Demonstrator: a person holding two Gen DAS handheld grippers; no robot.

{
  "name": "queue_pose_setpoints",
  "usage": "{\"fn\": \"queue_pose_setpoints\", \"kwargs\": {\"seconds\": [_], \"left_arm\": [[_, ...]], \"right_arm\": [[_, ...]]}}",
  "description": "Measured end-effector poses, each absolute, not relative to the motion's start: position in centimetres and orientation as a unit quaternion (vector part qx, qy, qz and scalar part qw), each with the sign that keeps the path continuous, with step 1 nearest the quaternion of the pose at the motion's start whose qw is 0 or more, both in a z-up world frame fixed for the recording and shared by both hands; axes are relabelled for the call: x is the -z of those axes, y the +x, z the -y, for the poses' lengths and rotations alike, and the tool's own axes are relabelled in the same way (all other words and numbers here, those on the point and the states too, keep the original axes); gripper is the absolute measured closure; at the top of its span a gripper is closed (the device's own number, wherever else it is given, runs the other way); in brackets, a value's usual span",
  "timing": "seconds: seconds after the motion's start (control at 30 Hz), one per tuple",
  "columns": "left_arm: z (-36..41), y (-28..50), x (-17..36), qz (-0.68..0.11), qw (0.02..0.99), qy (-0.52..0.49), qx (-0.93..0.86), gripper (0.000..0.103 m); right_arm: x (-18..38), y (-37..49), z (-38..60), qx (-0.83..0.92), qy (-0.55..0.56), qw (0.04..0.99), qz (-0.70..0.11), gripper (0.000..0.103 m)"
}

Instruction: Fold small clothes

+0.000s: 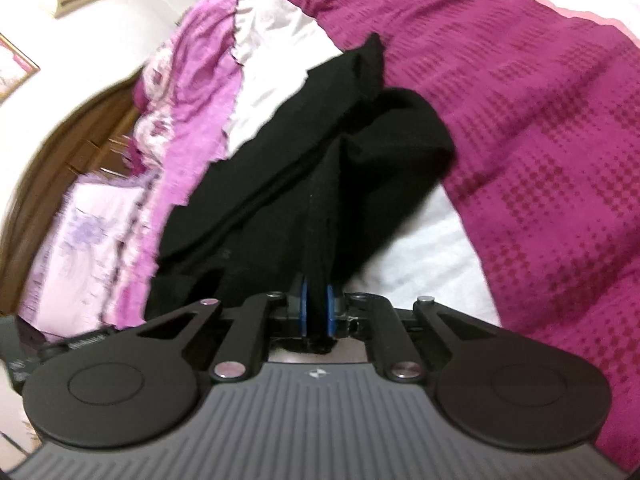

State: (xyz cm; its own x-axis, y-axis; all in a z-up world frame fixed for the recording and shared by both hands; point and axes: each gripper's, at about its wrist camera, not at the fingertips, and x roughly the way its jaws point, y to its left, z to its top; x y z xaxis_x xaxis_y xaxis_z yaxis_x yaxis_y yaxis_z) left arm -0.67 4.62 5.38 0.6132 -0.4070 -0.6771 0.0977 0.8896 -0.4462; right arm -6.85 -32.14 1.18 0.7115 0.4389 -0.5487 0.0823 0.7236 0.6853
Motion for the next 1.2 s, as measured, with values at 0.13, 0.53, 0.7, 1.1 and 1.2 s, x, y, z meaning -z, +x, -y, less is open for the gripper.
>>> {"fn": "queue_pose_setpoints", "kwargs": {"seconds": [0.13, 0.53, 0.7, 1.1, 1.2], "left_arm": [[-5.0, -0.6, -6.1, -0.4, 0.882, -0.197, 0.151, 0.093], [-4.0, 1.6, -5.2, -0.432, 0.878, -0.156, 0.136, 0.083], [-4.2, 3.1, -3.6, -0.449, 0.866, -0.183, 0.125, 0.073], [-6.4, 1.9, -9.2, -0.345, 0.903, -0.213, 0.139, 0.096], [-7.2, 1.9, -11.6, -0.31, 0.917, -0.214, 0.132, 0.096]], "right_arm": [[-1.8, -6.6, 32.8, -0.124, 0.396, 0.84, -0.348, 0.094], [-3.9, -5.4, 33.1, -0.147, 0.403, 0.845, -0.319, 0.094], [-3.7, -5.4, 33.1, -0.148, 0.406, 0.844, -0.318, 0.094], [-5.2, -4.8, 33.7, -0.161, 0.407, 0.854, -0.282, 0.095], [-6.6, -4.2, 33.8, -0.169, 0.403, 0.861, -0.261, 0.095]]}}
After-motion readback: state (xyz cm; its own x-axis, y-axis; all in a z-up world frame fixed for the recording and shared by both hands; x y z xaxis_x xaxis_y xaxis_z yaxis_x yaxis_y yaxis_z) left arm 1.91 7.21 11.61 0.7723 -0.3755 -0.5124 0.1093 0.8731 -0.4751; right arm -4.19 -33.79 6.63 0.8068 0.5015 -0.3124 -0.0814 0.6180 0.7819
